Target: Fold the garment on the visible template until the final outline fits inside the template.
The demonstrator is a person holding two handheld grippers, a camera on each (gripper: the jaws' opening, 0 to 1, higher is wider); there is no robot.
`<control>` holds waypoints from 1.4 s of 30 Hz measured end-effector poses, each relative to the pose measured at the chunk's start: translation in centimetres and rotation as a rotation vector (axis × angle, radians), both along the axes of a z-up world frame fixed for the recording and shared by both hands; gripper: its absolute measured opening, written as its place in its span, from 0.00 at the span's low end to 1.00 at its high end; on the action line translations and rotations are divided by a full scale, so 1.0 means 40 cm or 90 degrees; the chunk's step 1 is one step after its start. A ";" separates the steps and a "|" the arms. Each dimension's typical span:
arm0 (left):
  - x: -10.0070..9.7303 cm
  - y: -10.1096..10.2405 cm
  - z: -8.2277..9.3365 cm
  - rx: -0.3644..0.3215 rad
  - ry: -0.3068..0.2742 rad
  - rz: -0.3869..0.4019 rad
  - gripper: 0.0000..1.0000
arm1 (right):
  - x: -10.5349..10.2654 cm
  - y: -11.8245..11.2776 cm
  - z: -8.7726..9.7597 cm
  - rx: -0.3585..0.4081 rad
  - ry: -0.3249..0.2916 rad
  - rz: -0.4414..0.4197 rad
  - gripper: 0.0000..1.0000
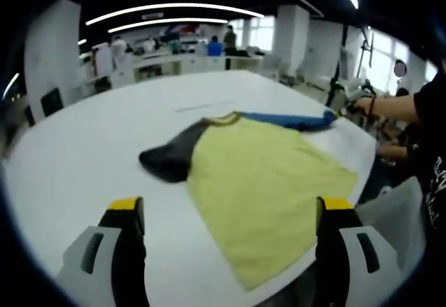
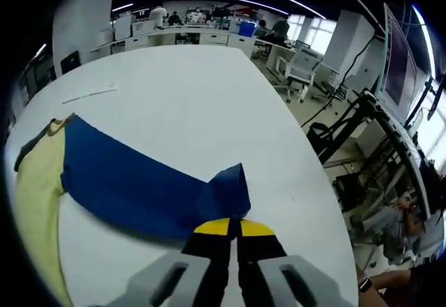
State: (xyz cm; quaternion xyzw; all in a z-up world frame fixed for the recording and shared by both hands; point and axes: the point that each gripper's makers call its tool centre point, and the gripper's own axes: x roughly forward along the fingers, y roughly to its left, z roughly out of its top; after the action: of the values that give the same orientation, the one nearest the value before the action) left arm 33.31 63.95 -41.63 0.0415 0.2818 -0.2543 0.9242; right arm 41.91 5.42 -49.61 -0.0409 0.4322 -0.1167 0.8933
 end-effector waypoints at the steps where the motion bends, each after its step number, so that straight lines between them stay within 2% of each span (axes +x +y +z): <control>1: 0.000 0.001 0.001 0.000 -0.001 0.001 0.99 | -0.001 0.001 0.001 0.001 0.000 -0.002 0.00; 9: -0.008 0.000 0.004 0.003 0.000 -0.002 0.99 | 0.022 0.030 0.036 0.007 -0.017 0.015 0.00; 16: -0.006 -0.006 0.009 -0.001 -0.002 -0.005 0.99 | 0.075 0.047 0.059 0.012 -0.032 0.043 0.00; 23: -0.003 -0.007 0.018 -0.010 -0.002 -0.004 0.99 | 0.130 0.090 0.078 0.018 -0.045 0.081 0.00; 32: -0.004 -0.009 0.027 -0.016 -0.005 -0.004 0.99 | 0.201 0.191 0.117 0.021 -0.067 0.146 0.00; 34: 0.001 -0.009 0.038 -0.028 -0.022 0.000 0.99 | 0.212 0.210 0.125 0.019 -0.069 0.158 0.00; 37: 0.003 -0.008 0.045 -0.037 -0.027 0.004 0.99 | 0.227 0.235 0.132 0.009 -0.060 0.177 0.00; 42: 0.004 -0.002 0.042 -0.029 -0.025 0.006 0.99 | 0.259 0.299 0.155 0.018 -0.076 0.218 0.00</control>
State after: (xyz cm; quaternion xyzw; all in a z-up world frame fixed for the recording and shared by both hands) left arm 33.46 63.88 -39.95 0.0242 0.2583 -0.2552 0.9314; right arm 52.26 17.40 -43.39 -0.0942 0.3669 0.0409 0.9246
